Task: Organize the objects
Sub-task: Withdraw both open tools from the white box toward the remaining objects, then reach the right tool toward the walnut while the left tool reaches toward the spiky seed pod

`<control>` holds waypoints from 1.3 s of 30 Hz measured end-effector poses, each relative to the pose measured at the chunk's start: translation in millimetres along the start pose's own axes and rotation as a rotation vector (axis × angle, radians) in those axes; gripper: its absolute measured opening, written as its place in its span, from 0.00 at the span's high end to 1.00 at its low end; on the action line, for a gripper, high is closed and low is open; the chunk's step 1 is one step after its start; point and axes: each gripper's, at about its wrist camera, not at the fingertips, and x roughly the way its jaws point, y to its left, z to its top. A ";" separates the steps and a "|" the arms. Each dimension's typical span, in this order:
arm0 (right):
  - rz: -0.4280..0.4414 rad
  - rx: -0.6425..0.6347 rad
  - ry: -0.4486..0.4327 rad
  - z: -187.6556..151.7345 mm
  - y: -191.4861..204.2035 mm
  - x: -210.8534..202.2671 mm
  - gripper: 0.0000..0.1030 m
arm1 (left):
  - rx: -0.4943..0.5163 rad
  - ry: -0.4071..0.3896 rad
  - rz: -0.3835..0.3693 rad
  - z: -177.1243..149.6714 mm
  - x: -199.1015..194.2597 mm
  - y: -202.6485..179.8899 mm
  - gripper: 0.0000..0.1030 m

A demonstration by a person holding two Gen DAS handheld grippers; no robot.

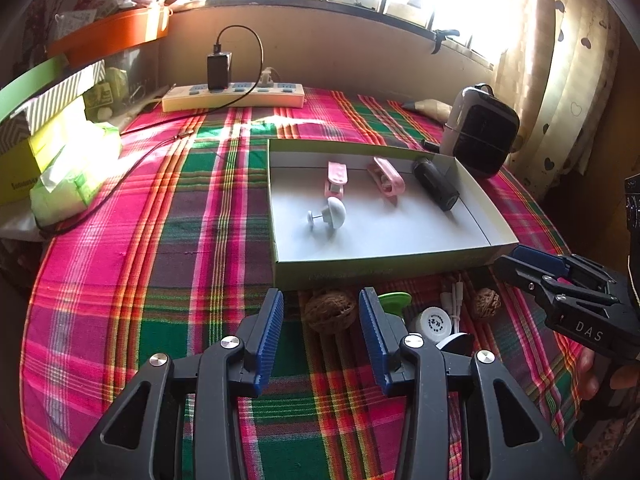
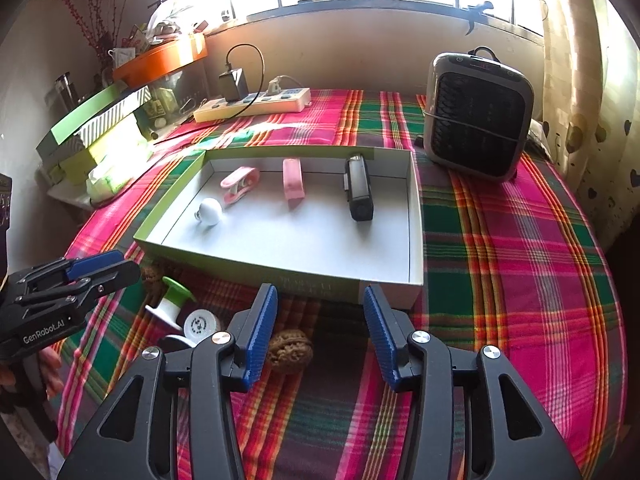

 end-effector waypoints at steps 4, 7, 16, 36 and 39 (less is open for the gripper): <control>0.001 0.021 0.011 -6.2 -4.7 1.5 0.54 | 0.001 0.011 -0.006 -1.5 4.1 -0.1 0.62; 0.007 0.041 0.019 -10.9 -9.0 2.4 0.52 | -0.003 0.021 -0.005 -2.7 7.7 1.1 0.62; 0.031 0.023 0.035 -16.3 -4.9 6.0 0.49 | -0.005 0.045 -0.019 -2.7 17.6 2.2 0.62; 0.013 -0.073 0.036 -22.0 6.3 7.1 0.49 | 0.002 0.073 -0.023 -1.9 30.6 0.8 0.61; 0.026 -0.062 0.041 -22.6 4.7 9.3 0.49 | -0.002 0.074 -0.023 -2.6 30.9 1.7 0.61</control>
